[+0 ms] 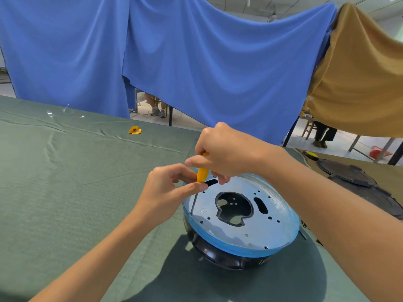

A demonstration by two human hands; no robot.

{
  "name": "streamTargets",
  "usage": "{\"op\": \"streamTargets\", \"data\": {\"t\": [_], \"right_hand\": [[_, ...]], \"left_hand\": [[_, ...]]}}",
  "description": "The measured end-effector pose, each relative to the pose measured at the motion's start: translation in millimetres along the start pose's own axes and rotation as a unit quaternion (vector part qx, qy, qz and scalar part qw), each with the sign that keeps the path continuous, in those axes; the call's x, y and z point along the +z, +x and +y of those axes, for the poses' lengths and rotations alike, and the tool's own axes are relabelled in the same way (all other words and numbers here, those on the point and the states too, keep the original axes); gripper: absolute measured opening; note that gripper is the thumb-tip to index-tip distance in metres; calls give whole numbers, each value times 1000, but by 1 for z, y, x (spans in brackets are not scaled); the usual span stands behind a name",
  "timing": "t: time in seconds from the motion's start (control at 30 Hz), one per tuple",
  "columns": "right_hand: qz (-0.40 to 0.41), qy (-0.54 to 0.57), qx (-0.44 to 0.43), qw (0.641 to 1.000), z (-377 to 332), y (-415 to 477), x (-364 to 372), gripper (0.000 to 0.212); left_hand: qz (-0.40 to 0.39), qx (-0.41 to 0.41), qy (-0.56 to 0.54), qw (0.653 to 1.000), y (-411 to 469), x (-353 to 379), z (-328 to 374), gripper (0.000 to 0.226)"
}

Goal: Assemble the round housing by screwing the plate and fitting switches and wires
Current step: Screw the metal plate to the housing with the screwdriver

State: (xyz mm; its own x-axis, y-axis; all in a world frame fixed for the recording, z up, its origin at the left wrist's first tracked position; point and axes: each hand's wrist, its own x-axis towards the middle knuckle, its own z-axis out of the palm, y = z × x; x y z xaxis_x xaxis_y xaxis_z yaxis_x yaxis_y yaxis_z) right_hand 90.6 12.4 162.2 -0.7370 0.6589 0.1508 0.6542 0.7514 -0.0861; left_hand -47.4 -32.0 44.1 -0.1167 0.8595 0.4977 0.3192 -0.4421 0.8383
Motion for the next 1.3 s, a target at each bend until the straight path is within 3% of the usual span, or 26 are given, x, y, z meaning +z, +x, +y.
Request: {"op": "streamTargets", "data": {"t": [0.2,0.27,0.37,0.47,0.53,0.63,0.7,0.8,0.9,1.0,1.1,1.2,1.3], "right_hand": [[0,-7,-42,999,2,-7,-7,9],[10,2,-24,1000,1,-6,-7,15],[18,-9,-9,1000,-3,-2,-3,32],[29,-37,-2,999,-7,0,1,47],[23,-49,-5,999,-7,0,1,45],[-17,-51,-26,998,-6,-3,-3,21],[-28,-25,-29,999,-4,-5,-5,10],[-32,-21,-11,999,-3,-2,-2,17],[-43,-24,-5,999,-4,2,2,33],[-36,-34,10,999,-4,6,6,39],[-36,-22,51,998,-2,6,11,32],[-24,-35,70,997,0,2,15,39],[-36,-103,62,992,-1,-1,12,50]], "left_hand": [[-84,-28,-53,995,-2,-7,1,13],[-96,-23,-41,994,-2,-6,1,8],[-32,-9,-6,999,-3,-2,-1,24],[3,0,6,1000,-2,1,-2,20],[-5,11,7,1000,-3,0,-3,13],[-32,0,-15,999,-4,-4,-3,10],[-54,-24,-20,998,-4,-5,-1,16],[-83,-64,-33,994,-6,-10,-3,22],[-7,-131,-71,989,-7,-18,-13,16],[59,-268,-96,957,-10,-18,-21,7],[6,-379,-132,916,-13,-13,-25,19],[-55,-393,-158,904,-18,-7,-22,28],[-46,-384,-148,910,-17,-4,-19,36]]}}
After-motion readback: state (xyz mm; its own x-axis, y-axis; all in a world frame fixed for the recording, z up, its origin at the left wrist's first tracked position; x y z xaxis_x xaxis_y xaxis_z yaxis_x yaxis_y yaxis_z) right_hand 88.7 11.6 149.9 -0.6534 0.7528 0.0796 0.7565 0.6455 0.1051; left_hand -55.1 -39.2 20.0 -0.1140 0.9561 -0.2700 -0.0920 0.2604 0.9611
